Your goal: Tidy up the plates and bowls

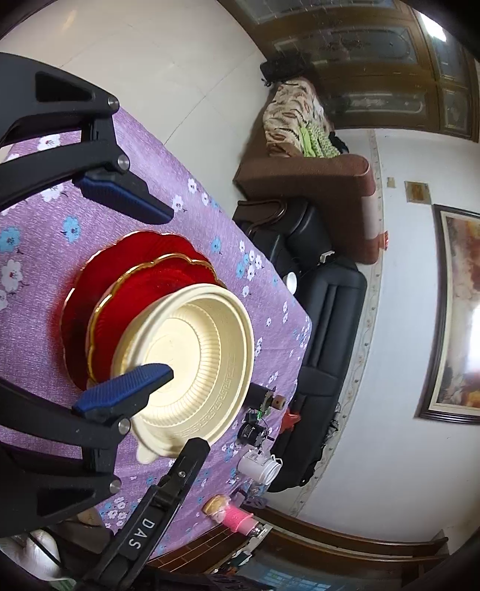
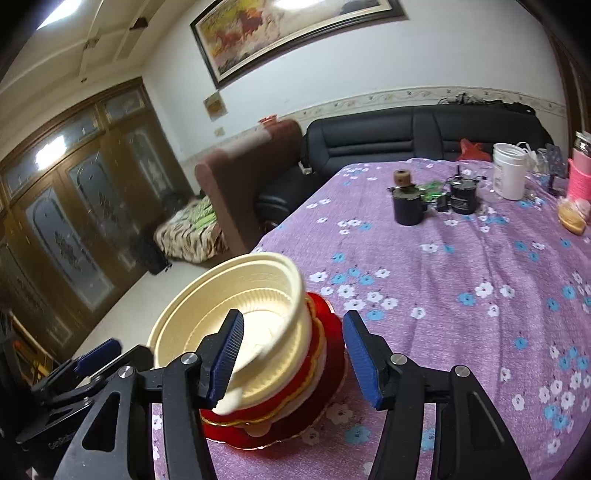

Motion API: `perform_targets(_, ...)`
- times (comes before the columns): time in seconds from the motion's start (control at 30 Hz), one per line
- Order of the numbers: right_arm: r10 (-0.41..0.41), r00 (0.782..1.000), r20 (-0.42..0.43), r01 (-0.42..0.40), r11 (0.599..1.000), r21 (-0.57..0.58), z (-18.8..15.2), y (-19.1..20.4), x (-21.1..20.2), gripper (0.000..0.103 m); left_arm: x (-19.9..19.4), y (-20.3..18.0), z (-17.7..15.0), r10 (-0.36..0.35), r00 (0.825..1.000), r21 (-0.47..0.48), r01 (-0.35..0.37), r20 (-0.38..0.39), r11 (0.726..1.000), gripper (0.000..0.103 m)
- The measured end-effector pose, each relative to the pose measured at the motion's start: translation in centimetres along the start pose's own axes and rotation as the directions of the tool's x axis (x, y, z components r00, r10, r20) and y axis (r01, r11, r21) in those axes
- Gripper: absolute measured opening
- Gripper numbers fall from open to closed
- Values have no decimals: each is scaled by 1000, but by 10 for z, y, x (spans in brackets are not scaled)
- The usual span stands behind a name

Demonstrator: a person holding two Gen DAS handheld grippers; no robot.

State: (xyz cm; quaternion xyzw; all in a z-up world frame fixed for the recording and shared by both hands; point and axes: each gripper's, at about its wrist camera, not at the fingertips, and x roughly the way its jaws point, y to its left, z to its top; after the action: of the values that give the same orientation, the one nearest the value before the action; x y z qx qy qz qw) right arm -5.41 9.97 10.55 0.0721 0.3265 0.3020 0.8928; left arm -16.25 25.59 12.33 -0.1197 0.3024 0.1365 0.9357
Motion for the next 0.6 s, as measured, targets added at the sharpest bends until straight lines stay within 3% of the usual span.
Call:
perform_targets(0.2, 0, 1000, -28, 1, 1000, 21, -13, -11, 3, 66, -10, -9, -12, 6, 1000, 5, -6, 3, 1000, 78)
perform_targets(0.43, 32, 996, 79, -37, 998, 59, -28, -15, -41, 68, -36, -25, -31, 119, 985, 38, -125, 126, 991, 93)
perform_targets(0.6, 20, 995, 96, -27, 998, 65, -52, -15, -59, 70, -35, -39, -44, 140, 982, 71, -150, 129, 986, 96)
